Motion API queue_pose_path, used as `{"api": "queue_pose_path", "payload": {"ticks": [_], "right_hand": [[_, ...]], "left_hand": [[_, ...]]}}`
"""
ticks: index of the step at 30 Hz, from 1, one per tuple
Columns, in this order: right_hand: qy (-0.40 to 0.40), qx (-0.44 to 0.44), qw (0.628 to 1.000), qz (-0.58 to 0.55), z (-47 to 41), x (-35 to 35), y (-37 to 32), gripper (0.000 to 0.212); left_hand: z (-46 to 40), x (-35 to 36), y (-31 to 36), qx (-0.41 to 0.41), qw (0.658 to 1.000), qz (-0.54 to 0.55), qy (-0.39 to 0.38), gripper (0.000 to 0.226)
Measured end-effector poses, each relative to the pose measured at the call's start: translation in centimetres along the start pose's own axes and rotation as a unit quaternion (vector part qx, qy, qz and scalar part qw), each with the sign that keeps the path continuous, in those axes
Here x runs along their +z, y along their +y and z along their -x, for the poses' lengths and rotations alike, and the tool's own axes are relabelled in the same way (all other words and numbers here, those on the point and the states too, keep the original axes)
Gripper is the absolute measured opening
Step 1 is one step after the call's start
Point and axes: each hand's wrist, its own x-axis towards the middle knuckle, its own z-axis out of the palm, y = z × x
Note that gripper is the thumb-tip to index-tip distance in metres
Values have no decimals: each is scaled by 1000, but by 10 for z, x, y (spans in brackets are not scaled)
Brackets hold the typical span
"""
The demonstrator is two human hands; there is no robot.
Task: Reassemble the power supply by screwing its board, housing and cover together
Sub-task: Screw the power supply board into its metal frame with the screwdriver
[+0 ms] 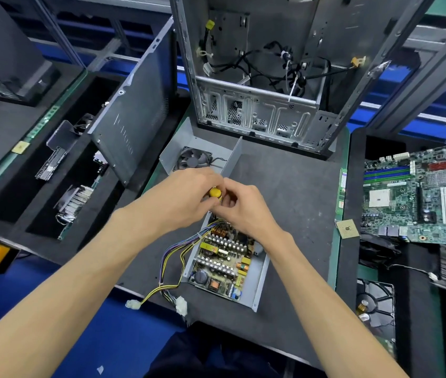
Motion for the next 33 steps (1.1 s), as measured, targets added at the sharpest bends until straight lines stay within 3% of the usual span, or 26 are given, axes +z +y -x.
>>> {"api": "queue_pose_path", "payload": {"ticks": [4,7,9,12,15,20,23,26,29,33], "right_hand": [[40,-3,999,13,3,9,-2,26],[87,24,996,26,6,11,-4,30],[170,54,983,-43,11,6,-8,29],[320,105,924,-183,20,-7,-19,25],[392,121,890,-197,33,-19,-28,19],[407,124,903,-55,66,-10,-45,26],[422,130,897,11,78,2,-51,31],[401,195,882,152,88,10,-46,17],[367,283,859,220,96,19,-36,28],[344,319,858,210,104,36,-18,29]], "left_hand": [[5,4,-10,14,1000,17,19,18],[17,16,-14,-81,990,114,32,39],[29,30,-19,-163,972,163,41,46],[46,53,-27,-221,955,174,-92,47],[55,65,-30,-189,945,189,-186,39],[43,62,-37,-138,952,197,-190,22],[30,57,-41,-138,959,215,-125,10],[8,46,-48,-127,960,233,-89,10],[-15,41,-59,-142,947,275,-85,11],[-20,53,-81,-181,901,391,-54,19]]}}
